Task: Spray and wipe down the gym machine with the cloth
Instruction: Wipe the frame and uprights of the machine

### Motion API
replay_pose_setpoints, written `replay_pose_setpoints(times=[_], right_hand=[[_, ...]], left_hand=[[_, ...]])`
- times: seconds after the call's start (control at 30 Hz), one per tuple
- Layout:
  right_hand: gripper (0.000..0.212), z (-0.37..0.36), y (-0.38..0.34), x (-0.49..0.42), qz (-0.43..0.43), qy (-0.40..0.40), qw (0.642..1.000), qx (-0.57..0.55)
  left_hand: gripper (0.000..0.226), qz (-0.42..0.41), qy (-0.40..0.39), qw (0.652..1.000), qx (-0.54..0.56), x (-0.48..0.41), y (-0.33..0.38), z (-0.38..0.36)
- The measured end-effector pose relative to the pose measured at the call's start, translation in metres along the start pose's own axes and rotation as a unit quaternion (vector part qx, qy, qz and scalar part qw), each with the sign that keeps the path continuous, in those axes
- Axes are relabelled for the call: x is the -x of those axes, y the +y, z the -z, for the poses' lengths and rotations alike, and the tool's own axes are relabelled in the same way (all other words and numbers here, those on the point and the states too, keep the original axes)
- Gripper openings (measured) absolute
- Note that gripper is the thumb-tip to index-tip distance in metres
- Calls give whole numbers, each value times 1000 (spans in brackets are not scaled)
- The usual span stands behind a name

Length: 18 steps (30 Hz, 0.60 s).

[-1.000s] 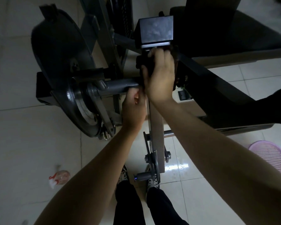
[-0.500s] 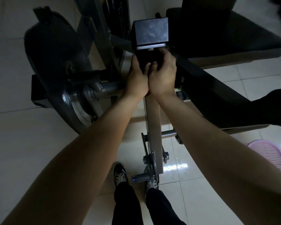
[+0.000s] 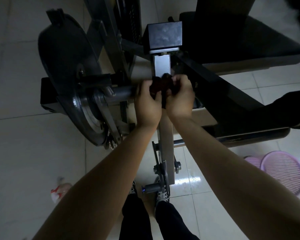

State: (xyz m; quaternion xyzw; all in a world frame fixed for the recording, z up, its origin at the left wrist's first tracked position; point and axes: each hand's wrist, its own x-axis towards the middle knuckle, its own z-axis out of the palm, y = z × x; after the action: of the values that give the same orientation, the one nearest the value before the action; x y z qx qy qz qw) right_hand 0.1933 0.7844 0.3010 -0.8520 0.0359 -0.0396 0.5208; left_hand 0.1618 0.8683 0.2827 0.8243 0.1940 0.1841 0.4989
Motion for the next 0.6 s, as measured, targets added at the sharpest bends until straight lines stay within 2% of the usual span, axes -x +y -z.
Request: replay_pose_setpoints(times=[0.07, 0.13, 0.2, 0.3, 0.4, 0.5, 0.6], right_hand=[[35, 1, 0, 10, 29, 2, 1000, 2], [38, 3, -4, 12, 97, -6, 995, 7], [35, 3, -3, 12, 151, -28, 988, 10], [31, 4, 14, 19, 149, -60, 987, 3], [33, 4, 35, 36, 142, -86, 986, -5], [29, 3, 54, 52, 142, -70, 986, 55], [21, 4, 67, 69, 117, -54, 987, 97]], left_hand=[[36, -35, -9, 999, -14, 12, -10, -1], [37, -76, -20, 996, -38, 21, -18, 0], [36, -51, -44, 998, -14, 27, -19, 2], [37, 0, -47, 999, 27, 36, -15, 5], [39, -7, -55, 998, 5, 41, -20, 9], [30, 29, -86, 996, -5, 53, -40, 2], [35, 84, -146, 984, 66, 77, -58, -7]])
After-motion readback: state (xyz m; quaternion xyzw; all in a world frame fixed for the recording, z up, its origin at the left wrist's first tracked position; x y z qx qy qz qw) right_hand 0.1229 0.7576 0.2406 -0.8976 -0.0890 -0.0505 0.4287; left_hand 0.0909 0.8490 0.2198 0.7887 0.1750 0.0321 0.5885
